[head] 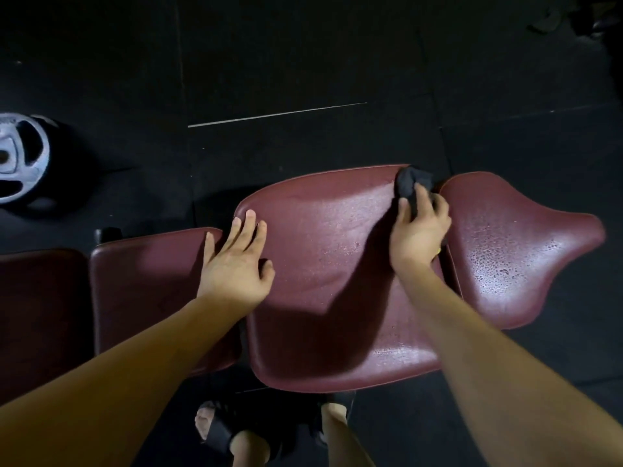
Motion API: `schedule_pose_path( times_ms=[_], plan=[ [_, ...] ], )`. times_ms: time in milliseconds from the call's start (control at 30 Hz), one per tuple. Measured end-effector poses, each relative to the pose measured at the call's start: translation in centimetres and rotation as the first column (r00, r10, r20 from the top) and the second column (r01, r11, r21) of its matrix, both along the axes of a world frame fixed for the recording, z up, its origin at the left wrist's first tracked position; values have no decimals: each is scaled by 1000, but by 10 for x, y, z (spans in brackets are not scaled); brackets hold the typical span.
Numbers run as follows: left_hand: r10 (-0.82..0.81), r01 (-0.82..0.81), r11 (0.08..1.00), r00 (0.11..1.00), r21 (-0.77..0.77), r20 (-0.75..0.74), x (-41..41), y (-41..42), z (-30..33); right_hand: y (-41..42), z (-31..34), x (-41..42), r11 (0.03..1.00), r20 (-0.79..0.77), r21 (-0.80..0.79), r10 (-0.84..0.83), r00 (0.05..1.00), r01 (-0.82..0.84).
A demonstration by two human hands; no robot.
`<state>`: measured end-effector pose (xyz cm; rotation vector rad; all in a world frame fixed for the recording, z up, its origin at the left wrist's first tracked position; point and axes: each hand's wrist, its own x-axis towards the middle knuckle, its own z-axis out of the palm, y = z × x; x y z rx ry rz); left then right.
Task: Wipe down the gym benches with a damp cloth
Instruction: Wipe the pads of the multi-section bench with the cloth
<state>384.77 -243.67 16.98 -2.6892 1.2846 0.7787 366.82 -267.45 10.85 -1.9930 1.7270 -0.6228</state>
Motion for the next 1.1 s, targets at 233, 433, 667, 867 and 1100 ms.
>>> schedule_pose_path(
  times_ms=[233,433,667,867,1100],
  plan=[
    [6,-6,1000,1000,-12,8,-3,5,-1,115,26,65,812,-5,-118,574,819,-571],
    [14,-14,994,1000,-106,1,-1,10,-6,31,-1,-23,928,-62,-132,342,938,-348],
    [-14,17,995,999,-98,38,7,36,4,108,13,39,963,-37,-79,256,966,-258],
    [74,-59,995,980,-84,184,1,83,9,161,20,65,590,-127,-141,786,605,-795],
    [39,-23,998,969,-65,245,-12,102,4,133,29,104,530,-127,-191,821,556,-826]
  ],
)
